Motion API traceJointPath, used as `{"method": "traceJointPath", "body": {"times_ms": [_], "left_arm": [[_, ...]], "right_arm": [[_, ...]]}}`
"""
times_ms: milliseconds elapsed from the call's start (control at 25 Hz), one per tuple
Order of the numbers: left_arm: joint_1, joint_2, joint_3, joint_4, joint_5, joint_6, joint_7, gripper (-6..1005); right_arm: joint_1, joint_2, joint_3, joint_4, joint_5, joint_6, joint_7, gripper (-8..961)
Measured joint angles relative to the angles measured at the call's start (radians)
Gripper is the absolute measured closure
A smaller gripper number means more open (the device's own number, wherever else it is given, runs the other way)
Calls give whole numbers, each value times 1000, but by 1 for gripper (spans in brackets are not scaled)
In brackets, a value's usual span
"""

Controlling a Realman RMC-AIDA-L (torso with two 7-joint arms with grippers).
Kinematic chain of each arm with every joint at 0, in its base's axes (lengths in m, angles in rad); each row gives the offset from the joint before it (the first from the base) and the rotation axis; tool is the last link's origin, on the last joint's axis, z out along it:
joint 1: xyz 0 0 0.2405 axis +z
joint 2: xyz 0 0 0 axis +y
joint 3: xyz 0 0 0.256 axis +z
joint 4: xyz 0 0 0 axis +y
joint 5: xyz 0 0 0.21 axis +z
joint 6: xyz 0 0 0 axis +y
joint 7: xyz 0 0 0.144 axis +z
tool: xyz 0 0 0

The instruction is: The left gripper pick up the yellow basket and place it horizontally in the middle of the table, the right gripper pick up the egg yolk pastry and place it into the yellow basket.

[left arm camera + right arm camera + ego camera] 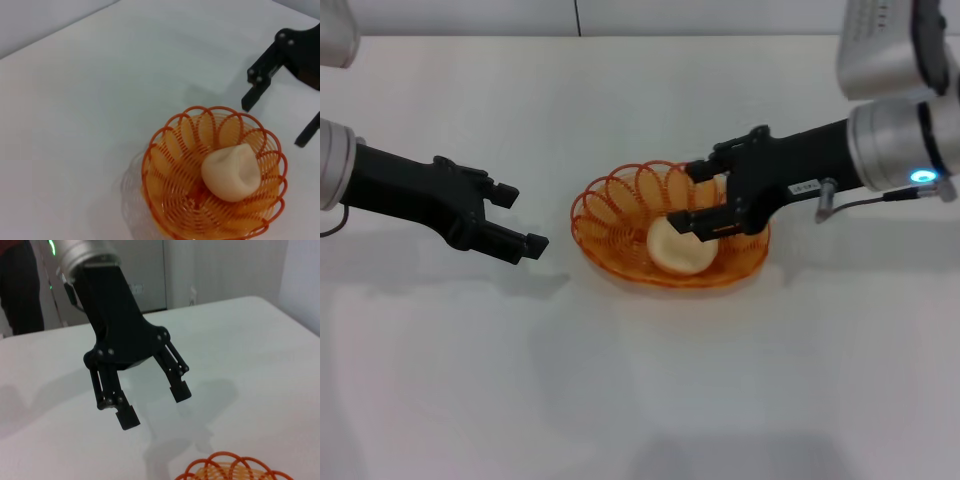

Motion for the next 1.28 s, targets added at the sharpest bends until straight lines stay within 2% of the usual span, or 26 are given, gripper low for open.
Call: {"method": "traceJointPath", "body": {"times_ms": [360, 480, 720, 1080, 1280], "left_arm": [[14, 1, -4, -3, -1, -2, 14, 111], [27, 2, -26, -2, -1, 1, 31, 111], [42, -2, -88, -7, -4, 13, 96, 111], [89, 4, -117, -2, -132, 54, 229, 111], [84, 0, -109, -3, -131, 96, 284, 111]], "right_arm": [[-150, -3, 16, -139, 7, -6, -8, 270], [-186, -4, 23, -157, 24, -8, -12, 176], [-261, -7, 65, -171, 94, -60, -86, 77], [-297, -9, 74, -189, 128, -120, -149, 80], [-291, -9, 80, -191, 122, -141, -147, 81]]}}
